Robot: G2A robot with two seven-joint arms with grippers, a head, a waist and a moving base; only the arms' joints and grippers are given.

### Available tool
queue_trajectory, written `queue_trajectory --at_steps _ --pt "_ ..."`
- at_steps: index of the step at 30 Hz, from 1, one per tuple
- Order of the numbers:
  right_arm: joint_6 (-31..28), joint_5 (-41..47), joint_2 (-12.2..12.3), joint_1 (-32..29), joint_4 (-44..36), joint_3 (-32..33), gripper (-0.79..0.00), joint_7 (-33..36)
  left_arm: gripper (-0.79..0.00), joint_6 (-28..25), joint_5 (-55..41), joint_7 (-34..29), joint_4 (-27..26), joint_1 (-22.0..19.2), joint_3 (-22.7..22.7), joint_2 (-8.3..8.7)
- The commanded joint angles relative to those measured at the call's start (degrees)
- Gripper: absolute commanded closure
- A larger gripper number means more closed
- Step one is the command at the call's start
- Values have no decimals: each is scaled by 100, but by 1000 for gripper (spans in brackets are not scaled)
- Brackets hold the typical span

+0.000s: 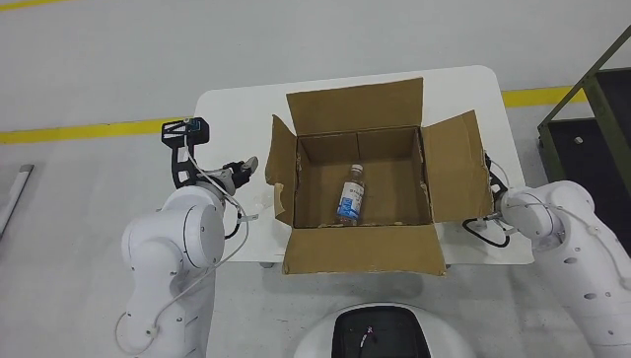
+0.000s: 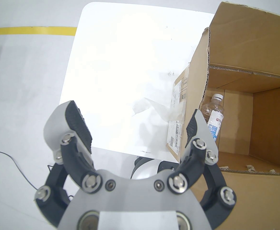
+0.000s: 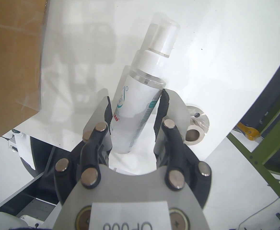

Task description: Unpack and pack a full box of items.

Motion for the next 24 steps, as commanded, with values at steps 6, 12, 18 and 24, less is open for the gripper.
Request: queue_trajectory --at_steps 6,12,18,24 --pt "1 44 17 29 57 -44 -388 -13 -785 0 0 0 0 0 0 0" --pt "21 35 36 45 61 -68 -206 -19 -785 0 0 0 0 0 0 0" --pt "53 56 60 51 35 -28 0 -16 -785 0 0 0 0 0 0 0" --pt "107 391 123 -83 -258 420 0 -43 -785 0 0 0 0 0 0 0"
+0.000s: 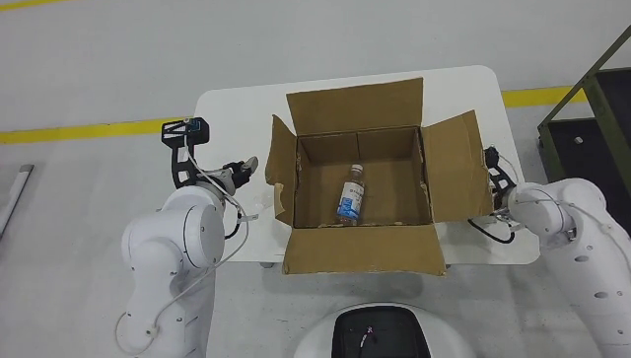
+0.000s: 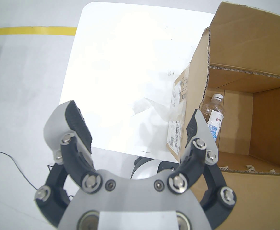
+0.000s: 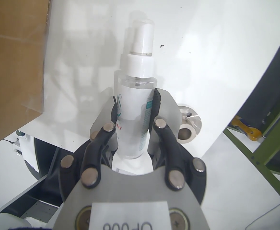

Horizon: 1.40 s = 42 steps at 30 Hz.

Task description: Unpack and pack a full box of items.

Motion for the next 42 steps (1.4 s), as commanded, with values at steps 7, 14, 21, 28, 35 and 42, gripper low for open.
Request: queue_trajectory --at_steps 7,14,21,28,35,42 --pt "30 1148 118 -431 -694 1391 0 -581 -785 0 0 0 0 0 0 0" --pt "-405 3164 150 -1033 -1219 2723 0 -1484 -785 0 0 0 0 0 0 0" --pt "-1212 4829 176 -1381 -1496 3196 0 -1707 -785 0 0 0 0 0 0 0" --pt "-1727 5693 254 -1282 -1667 2861 0 -1249 -785 0 0 0 0 0 0 0" --pt "-1768 5662 302 -1135 -1617 2455 0 -1015 -785 0 0 0 0 0 0 0" --pt "-1768 5662 302 -1135 -1617 2455 0 -1015 -785 0 0 0 0 0 0 0"
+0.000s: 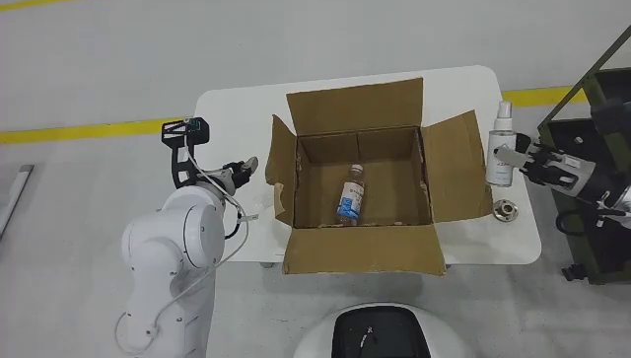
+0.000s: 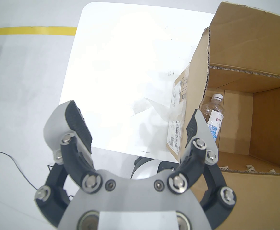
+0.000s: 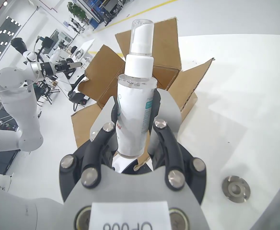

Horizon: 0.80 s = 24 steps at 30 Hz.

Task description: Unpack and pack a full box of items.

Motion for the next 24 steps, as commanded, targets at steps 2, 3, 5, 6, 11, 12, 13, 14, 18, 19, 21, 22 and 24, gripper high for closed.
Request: queue_trajectory --at_steps 2,3,5,6,11,12,13,14,18,19,21,22,24 --pt "-34 62 -1 -51 -114 -110 0 -82 -785 0 0 0 0 0 0 0" --pt "-9 74 -1 -70 -198 -169 0 -157 -785 0 0 0 0 0 0 0" --pt "93 92 -2 -80 -417 -376 0 -256 -785 0 0 0 0 0 0 0" --pt "168 98 -3 -69 -502 -495 0 -303 -785 0 0 0 0 0 0 0" --pt "901 -317 -18 165 -821 -1386 0 -478 -785 0 0 0 0 0 0 0" --pt "1076 -404 -26 227 -843 -1601 0 -515 -785 0 0 0 0 0 0 0" --pt "1258 -507 -35 289 -812 -1785 0 -577 -785 0 0 0 0 0 0 0" --pt "1467 -628 -43 360 -782 -1963 0 -640 -785 0 0 0 0 0 0 0" --pt "2058 -1052 -84 686 -480 -2701 0 -749 -785 0 0 0 0 0 0 0" --pt "2192 -1143 -98 764 -393 -2854 0 -824 -785 0 0 0 0 0 0 0" --pt "2414 -1519 -114 896 -221 -3116 0 -957 -785 0 0 0 0 0 0 0" --pt "2445 -1572 -116 911 -190 -3154 0 -979 -785 0 0 0 0 0 0 0" --pt "2445 -1572 -116 911 -190 -3154 0 -979 -785 0 0 0 0 0 0 0"
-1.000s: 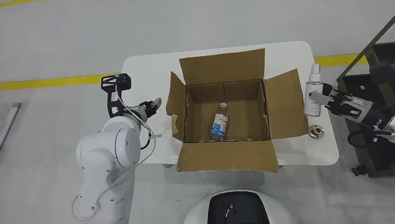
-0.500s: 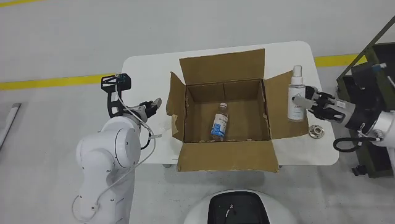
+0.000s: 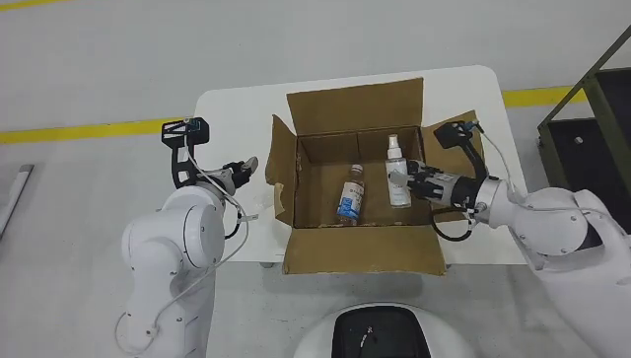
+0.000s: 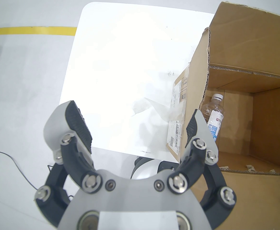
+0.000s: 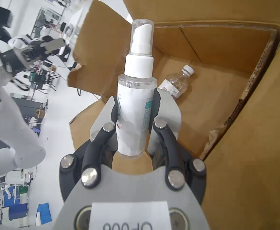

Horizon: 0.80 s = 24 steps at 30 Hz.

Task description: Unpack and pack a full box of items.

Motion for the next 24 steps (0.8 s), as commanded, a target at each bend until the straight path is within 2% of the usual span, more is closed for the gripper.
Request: queue_trajectory --at_steps 1,10,14,17,24 --pt "-12 27 1 -7 -8 14 0 7 -785 0 0 0 0 0 0 0" --pt "-35 -2 2 -44 -23 5 0 -59 -785 0 0 0 0 0 0 0" --pt "119 -84 -24 -9 34 -256 0 -229 -785 0 0 0 0 0 0 0" --pt "611 27 -112 240 304 -712 0 -469 -785 0 0 0 0 0 0 0" --pt "2283 -222 -366 982 989 -1762 0 -1052 -785 0 0 0 0 0 0 0"
